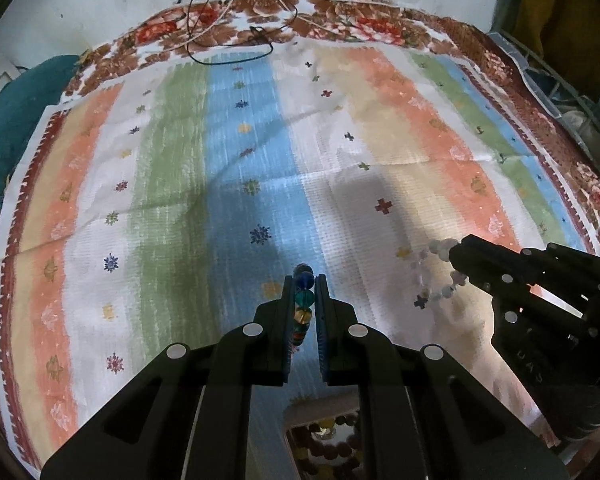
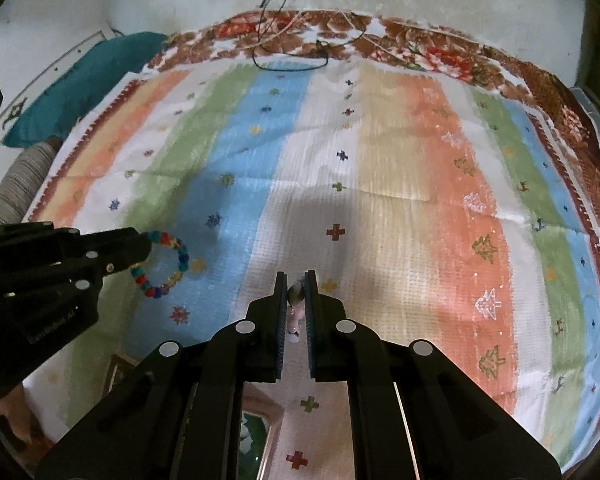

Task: Organize jewelry
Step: 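Carry both bracelets over the silver tin with both tools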

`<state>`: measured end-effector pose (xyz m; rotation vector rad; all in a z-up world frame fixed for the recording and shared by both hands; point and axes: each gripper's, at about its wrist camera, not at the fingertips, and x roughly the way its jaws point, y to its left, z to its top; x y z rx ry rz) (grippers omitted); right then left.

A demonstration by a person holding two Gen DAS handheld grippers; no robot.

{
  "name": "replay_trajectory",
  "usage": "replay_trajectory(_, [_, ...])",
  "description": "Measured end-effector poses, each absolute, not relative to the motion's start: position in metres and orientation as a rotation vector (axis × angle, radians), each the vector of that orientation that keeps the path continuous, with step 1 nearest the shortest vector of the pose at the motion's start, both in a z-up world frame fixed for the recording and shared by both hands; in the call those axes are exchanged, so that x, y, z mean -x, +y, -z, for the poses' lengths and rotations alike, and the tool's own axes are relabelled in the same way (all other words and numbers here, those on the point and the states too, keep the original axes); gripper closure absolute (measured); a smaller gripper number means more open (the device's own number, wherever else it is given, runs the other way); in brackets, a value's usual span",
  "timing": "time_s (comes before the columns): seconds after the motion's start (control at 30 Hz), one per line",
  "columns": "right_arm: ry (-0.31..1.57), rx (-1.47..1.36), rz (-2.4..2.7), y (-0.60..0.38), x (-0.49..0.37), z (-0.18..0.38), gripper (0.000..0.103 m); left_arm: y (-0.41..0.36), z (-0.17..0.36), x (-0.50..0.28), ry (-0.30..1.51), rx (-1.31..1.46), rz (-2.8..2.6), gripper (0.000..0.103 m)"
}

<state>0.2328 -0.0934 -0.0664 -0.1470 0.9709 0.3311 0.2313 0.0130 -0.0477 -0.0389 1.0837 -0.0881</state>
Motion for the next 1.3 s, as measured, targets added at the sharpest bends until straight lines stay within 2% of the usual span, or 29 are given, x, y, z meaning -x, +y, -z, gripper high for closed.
replay_trajectory(0.63, [0.875,0.138,-0.408,-0.094,-0.181,0.033,0.093,0.009,0.003,-0.169,0.974,0.08,0.148,0.094])
replay_trajectory(1.3, [0.852,0.17,-0.484,-0.089,-0.134,0.026,0.093,0.004,-0.004,-0.118,0.939,0.089,0.162,0.094])
